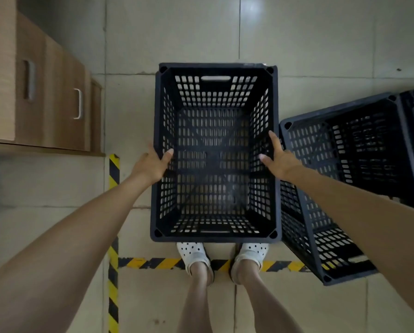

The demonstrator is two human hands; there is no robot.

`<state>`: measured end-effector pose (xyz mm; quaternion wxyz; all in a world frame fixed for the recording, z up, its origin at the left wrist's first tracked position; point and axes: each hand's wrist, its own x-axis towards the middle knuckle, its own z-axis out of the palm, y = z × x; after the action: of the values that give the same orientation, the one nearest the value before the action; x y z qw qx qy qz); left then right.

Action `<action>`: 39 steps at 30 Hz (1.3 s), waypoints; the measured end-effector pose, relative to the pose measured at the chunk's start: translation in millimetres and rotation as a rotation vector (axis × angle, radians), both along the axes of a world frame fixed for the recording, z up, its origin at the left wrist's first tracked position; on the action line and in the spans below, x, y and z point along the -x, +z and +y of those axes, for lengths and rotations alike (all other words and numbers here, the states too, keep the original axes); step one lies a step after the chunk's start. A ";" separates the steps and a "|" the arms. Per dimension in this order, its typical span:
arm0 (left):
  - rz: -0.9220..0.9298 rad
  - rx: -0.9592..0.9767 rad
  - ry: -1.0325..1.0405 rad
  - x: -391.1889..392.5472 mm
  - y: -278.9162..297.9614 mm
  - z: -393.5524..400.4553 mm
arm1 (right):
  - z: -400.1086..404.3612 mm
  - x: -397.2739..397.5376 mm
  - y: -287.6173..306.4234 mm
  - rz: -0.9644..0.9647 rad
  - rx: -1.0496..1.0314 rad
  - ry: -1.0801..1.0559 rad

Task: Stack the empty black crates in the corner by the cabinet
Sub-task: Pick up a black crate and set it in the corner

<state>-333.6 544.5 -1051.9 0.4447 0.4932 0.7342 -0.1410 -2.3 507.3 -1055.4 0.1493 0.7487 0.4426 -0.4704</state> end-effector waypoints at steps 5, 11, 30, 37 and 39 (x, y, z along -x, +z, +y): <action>0.176 0.128 -0.043 3.3 40.0 -2.4 | -0.5 7.1 30.6 -0.009 0.080 0.078; 0.135 0.328 -0.004 16.3 92.8 -21.8 | -8.1 7.8 84.3 0.065 0.215 0.117; -0.006 0.275 0.380 56.3 179.1 -188.0 | -35.8 59.5 161.9 0.010 0.184 0.467; -0.012 0.291 0.554 125.7 186.8 -250.8 | -41.1 153.3 165.9 -0.022 0.109 0.721; -0.010 0.295 0.608 147.5 190.2 -269.6 | -50.2 183.8 168.4 -0.022 0.098 0.769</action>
<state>-481.1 274.8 -861.7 0.5365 0.1827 0.8172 -0.1045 -186.1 457.1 -887.1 0.3550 0.5250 0.6664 -0.3927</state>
